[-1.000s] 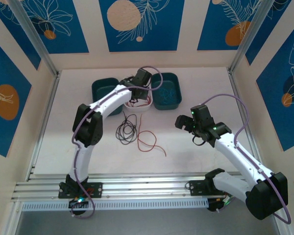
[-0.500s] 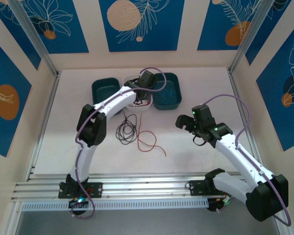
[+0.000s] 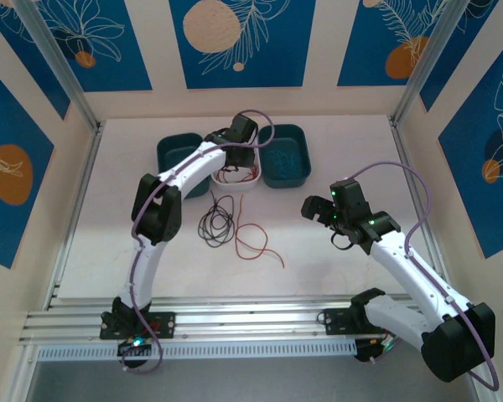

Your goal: Untangle the cables

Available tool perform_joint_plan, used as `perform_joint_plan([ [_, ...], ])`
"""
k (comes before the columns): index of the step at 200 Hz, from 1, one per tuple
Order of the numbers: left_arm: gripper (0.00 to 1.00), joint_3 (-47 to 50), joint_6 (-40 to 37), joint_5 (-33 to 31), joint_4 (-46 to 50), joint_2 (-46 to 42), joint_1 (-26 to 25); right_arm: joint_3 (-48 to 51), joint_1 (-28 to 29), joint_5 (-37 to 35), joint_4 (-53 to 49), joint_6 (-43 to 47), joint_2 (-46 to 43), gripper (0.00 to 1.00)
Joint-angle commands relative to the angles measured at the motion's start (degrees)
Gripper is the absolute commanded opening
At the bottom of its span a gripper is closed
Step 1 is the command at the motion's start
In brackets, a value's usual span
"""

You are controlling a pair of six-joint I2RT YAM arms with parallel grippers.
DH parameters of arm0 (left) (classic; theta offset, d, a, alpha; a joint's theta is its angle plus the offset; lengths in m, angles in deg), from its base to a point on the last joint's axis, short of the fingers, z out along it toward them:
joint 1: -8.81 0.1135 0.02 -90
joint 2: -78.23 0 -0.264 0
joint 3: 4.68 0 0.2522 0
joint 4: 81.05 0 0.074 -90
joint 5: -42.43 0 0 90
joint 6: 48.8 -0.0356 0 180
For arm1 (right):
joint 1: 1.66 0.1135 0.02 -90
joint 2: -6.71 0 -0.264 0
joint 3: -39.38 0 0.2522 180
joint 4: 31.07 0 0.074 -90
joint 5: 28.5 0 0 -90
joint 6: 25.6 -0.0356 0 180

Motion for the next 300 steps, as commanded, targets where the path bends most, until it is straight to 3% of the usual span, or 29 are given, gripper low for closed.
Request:
perform_joint_plan([
  [1,0.37,0.79,-1.41,3.2,-1.03,-5.07,0.02,0.55,-0.39,0.96,0.24,-0.62,-0.23,0.99],
  [47,0.39,10.18,0.74,10.59,-4.68,-13.08,0.03,0.66,-0.37,0.58,0.25,-0.34,0.11,0.99],
  [84,0.42,14.26,1.74,13.25,-5.4,-14.23,0.03,0.62,-0.39,0.78,0.42,-0.23,0.63,0.99],
  [208,0.48,10.96,-0.12,17.34,-1.17,-7.17,0.85,0.72,-0.35,0.4,0.42,-0.87,0.9,0.99],
  [300,0.41,9.67,0.91,20.41,-2.82,-5.61,1.84,1.08,-0.34,0.76,1.12,-0.87,1.52,0.99],
])
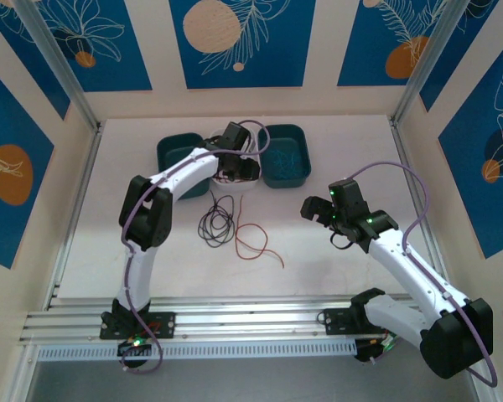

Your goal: Untangle the cables

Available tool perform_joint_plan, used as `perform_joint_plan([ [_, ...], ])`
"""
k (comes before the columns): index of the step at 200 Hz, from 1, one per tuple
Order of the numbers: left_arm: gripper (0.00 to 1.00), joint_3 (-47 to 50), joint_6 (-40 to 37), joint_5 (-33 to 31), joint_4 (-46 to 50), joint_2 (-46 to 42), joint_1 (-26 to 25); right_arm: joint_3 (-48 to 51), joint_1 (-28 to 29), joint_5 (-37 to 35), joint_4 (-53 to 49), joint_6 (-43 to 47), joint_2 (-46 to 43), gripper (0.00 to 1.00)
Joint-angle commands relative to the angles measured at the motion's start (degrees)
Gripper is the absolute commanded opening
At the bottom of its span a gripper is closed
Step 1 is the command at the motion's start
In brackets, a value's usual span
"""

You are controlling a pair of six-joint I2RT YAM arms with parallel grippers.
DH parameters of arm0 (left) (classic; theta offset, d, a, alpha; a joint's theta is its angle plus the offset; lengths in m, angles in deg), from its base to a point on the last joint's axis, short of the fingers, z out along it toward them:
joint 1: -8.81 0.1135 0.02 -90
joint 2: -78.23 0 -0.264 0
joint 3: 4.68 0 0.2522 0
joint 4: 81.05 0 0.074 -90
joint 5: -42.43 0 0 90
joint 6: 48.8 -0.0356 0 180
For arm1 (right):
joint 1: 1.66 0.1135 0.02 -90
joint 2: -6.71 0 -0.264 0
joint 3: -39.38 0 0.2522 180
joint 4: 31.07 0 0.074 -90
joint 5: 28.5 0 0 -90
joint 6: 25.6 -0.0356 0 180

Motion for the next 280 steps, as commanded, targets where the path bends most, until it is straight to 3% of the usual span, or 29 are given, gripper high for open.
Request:
perform_joint_plan([
  [1,0.41,-2.58,0.41,1.76,-0.04,1.4,0.65,0.81,-0.15,0.58,0.86,-0.87,0.21,0.99],
  [27,0.35,-2.85,0.32,1.85,0.31,1.59,0.69,0.73,-0.23,0.45,0.86,-0.87,0.2,0.99],
  [115,0.34,-2.58,-0.39,3.09,1.2,1.89,0.81,0.0,-0.3,0.71,1.07,-0.5,0.95,0.99],
  [179,0.13,-3.88,-0.91,2.31,1.63,2.59,0.98,-0.42,-0.27,0.69,1.22,-0.43,1.57,0.99],
  [202,0.0,-3.74,-1.48,1.62,1.09,2.56,1.07,-0.33,-0.25,0.63,1.17,-0.43,1.66,0.99],
  [280,0.0,6.81,-2.84,-1.54,-19.95,-1.3,2.64,0.28,-0.31,0.37,1.55,-0.58,1.9,0.99],
])
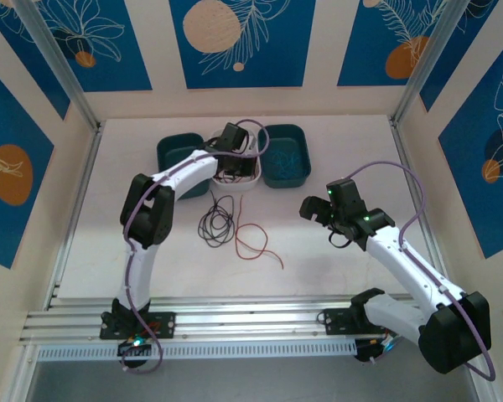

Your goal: Untangle the cables

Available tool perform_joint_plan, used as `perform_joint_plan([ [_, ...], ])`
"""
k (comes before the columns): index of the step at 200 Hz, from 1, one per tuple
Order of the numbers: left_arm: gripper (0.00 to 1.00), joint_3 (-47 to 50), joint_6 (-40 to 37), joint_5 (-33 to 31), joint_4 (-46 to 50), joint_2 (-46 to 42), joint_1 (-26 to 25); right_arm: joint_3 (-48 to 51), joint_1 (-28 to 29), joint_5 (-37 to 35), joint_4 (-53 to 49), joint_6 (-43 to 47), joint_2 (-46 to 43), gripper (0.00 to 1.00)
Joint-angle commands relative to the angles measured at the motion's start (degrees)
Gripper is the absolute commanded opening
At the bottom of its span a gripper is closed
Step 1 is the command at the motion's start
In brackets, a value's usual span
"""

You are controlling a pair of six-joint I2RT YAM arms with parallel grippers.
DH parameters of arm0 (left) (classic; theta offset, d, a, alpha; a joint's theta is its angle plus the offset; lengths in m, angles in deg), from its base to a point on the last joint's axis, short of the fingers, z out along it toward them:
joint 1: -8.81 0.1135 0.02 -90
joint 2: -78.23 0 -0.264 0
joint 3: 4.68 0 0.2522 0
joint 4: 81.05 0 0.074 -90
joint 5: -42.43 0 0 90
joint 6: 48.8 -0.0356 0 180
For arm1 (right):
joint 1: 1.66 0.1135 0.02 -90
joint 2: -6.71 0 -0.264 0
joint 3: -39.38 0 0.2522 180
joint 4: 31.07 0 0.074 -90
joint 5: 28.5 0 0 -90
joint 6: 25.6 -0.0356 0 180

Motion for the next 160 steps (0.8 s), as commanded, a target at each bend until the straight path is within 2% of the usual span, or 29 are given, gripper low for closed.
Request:
perform_joint_plan([
  [1,0.0,2.93,-1.06,-2.28,-9.04,-2.66,1.36,0.15,-0.3,0.34,0.45,-0.62,-0.06,0.99],
  [67,0.0,6.6,-2.68,-7.59,-18.24,-3.31,2.12,0.14,-0.26,0.48,0.8,-0.63,0.2,0.99],
  [122,0.0,4.89,-0.91,-6.96,-21.7,0.15,2.51,-0.21,-0.23,1.27,1.61,-0.64,1.01,0.99],
  [160,0.0,4.47,-0.07,-5.94,-19.14,0.73,2.41,-0.51,-0.18,2.1,1.5,-0.19,1.01,0.99],
])
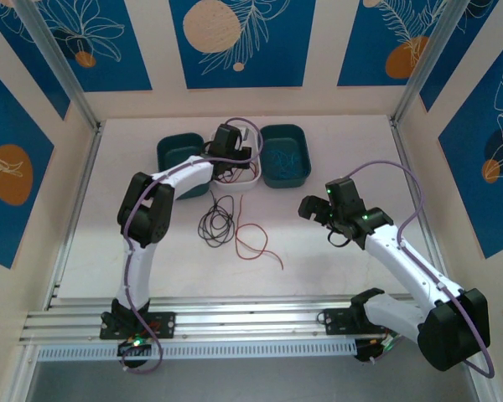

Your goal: Untangle the cables

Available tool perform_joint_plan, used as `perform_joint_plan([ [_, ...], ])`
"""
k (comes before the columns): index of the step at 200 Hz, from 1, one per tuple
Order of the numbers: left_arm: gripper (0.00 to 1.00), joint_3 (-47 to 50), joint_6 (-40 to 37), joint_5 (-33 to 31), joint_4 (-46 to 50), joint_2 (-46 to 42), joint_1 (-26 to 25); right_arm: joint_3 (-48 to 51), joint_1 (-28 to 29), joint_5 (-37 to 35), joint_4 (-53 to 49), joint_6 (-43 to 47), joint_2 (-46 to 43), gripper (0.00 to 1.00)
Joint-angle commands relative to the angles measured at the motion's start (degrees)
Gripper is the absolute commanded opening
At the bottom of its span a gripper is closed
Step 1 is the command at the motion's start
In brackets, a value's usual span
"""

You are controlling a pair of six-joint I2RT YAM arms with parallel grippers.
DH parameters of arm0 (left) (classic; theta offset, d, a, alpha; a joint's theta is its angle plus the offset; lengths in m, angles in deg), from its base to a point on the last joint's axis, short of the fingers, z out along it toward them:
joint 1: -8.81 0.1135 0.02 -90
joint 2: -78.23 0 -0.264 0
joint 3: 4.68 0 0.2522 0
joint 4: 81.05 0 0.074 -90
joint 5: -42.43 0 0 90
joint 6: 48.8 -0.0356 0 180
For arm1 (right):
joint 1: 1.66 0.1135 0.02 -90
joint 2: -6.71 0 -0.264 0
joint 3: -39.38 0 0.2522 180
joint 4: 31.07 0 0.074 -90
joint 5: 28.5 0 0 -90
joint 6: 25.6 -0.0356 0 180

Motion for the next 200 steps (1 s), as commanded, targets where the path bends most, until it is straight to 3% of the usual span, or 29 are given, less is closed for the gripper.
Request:
perform_joint_plan([
  [1,0.0,-1.13,1.12,0.33,-0.03,0.94,0.65,-0.53,-0.2,1.25,0.3,-0.14,0.04,0.99],
  [17,0.0,-0.1,1.05,0.16,1.01,-0.09,0.67,-0.73,-0.18,1.6,0.07,0.24,0.13,0.99],
  [58,0.18,1.17,0.14,0.48,3.47,-3.47,0.67,-1.91,-0.04,2.24,-0.84,1.13,0.07,0.99],
  [90,0.4,0.99,0.13,1.88,4.16,-4.87,0.65,-2.84,0.37,2.17,-1.35,1.46,0.01,0.99],
  [180,0.77,5.38,1.29,1.13,2.98,-12.82,0.65,-4.39,1.35,3.01,-2.29,3.56,1.38,0.99],
  [200,0.93,7.97,1.96,-0.05,2.55,-15.79,0.66,-5.0,2.68,3.73,-2.27,4.79,2.75,0.99],
])
